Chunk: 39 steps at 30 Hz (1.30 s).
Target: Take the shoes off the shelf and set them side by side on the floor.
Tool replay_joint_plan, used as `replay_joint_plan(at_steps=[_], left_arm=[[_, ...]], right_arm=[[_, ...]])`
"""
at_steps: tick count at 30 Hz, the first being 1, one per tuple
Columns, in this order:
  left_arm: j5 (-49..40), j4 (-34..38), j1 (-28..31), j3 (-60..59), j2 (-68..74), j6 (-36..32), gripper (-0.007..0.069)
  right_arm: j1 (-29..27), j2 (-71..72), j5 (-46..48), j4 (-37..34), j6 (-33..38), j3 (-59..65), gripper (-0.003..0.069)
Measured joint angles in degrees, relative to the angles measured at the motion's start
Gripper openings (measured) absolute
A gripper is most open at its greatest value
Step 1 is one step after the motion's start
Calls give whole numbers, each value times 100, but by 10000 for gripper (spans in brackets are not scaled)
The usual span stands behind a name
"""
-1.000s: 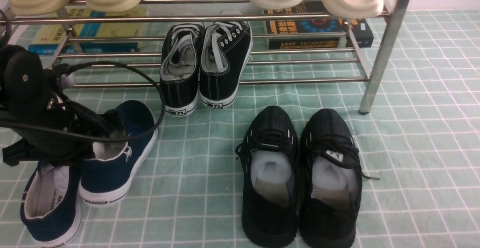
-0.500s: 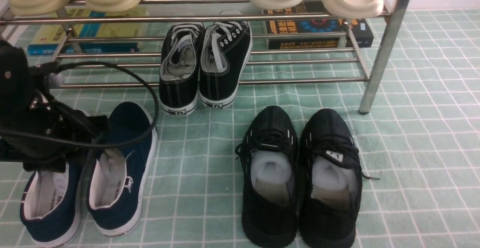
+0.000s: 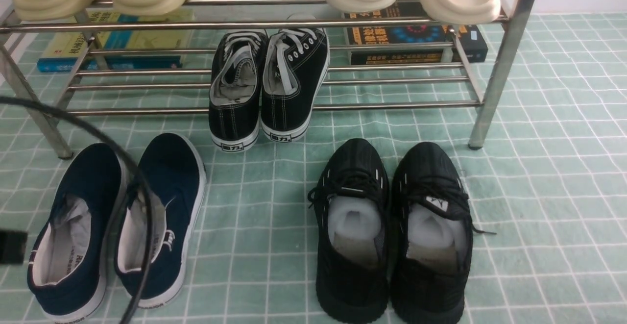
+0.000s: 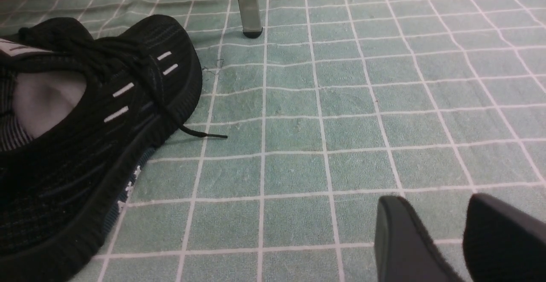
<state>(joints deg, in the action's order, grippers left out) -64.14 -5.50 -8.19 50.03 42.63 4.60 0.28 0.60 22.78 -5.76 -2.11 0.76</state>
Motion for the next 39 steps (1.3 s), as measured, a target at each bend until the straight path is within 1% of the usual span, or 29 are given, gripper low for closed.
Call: replay_joint_plan(at_steps=[4, 5, 6, 7, 10, 11, 12, 14, 17, 20, 27, 35, 37, 39], left_arm=[[1056, 671, 0, -946, -1062, -44, 1], [1519, 856, 0, -1287, -1368, -35, 1], [1519, 893, 0, -1287, -1417, -35, 1], [2231, 1176, 0, -1774, -1756, -35, 1], [3199, 1426, 0, -2398, -2199, -35, 2], [3255, 1437, 0, -2434, -2199, -35, 3], [3632, 1493, 0, -2696, -2337, -35, 5], [3884, 1513, 0, -2926, -2405, -30, 8], [3997, 1490, 0, -3159, -2403, -30, 11], [4051, 1264, 0, -3355, -2403, -30, 13], [4177, 932, 0, -3399, -2403, -30, 20], [4215, 791, 0, -3565, -2540, -30, 27], [4221, 601, 0, -3750, -2742, -30, 30], [4221, 245, 0, -4048, -3116, -21, 33]], right_arm=[[0, 0, 0, 0, 0, 0, 239], [0, 0, 0, 0, 0, 0, 239], [0, 0, 0, 0, 0, 0, 239], [0, 0, 0, 0, 0, 0, 239], [0, 0, 0, 0, 0, 0, 239], [0, 0, 0, 0, 0, 0, 239], [0, 0, 0, 0, 0, 0, 239], [0, 0, 0, 0, 0, 0, 239], [0, 0, 0, 0, 0, 0, 239], [0, 0, 0, 0, 0, 0, 239], [0, 0, 0, 0, 0, 0, 240], [0, 0, 0, 0, 0, 0, 240], [0, 0, 0, 0, 0, 0, 240], [0, 0, 0, 0, 0, 0, 240]])
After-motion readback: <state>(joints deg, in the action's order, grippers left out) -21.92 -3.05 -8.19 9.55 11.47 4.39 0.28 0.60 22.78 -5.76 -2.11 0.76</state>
